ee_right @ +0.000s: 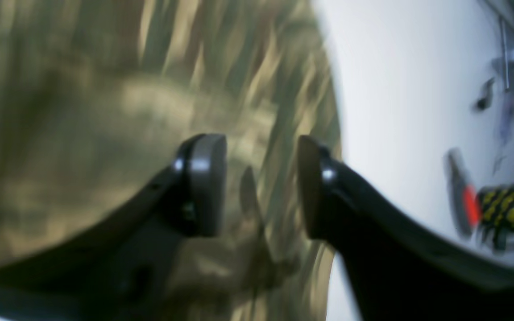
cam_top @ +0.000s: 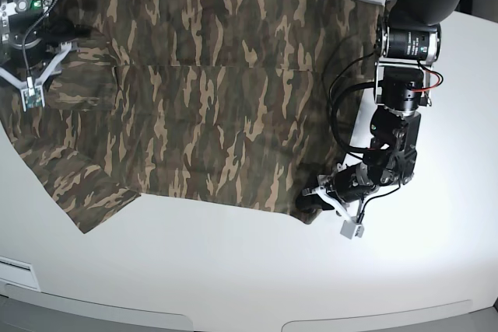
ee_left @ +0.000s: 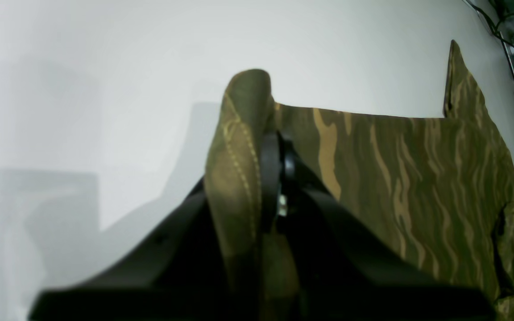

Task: Fold the T-shirt properly
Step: 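Move the left gripper down to the hem corner of the shirt, then grasp the hem corners with both grippers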

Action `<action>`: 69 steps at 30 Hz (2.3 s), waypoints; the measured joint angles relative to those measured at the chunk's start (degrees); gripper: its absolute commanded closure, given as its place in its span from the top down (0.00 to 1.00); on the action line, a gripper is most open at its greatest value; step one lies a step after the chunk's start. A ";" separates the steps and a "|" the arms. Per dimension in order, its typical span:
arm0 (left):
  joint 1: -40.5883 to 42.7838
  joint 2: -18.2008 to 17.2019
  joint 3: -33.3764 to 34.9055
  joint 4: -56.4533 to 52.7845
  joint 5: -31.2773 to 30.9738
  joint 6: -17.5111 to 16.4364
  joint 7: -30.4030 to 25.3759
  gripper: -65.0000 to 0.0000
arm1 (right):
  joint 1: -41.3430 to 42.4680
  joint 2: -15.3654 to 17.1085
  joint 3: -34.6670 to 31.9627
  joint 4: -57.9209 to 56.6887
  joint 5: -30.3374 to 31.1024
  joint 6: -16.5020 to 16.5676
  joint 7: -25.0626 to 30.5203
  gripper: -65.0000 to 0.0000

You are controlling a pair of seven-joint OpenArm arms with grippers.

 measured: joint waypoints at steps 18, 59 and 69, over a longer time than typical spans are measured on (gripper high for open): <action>0.15 -6.78 -0.26 -0.07 -1.51 0.79 1.40 0.00 | 36.39 2.14 0.07 -42.97 24.92 23.10 3.54 0.65; -1.33 -6.91 -0.24 -0.72 -2.86 -2.97 1.90 0.00 | 61.18 1.90 0.31 -84.94 29.73 31.32 6.67 0.00; -7.23 -5.55 0.13 -1.27 4.79 -2.08 3.87 0.00 | 63.67 4.66 -1.29 -82.86 34.62 31.32 2.38 0.00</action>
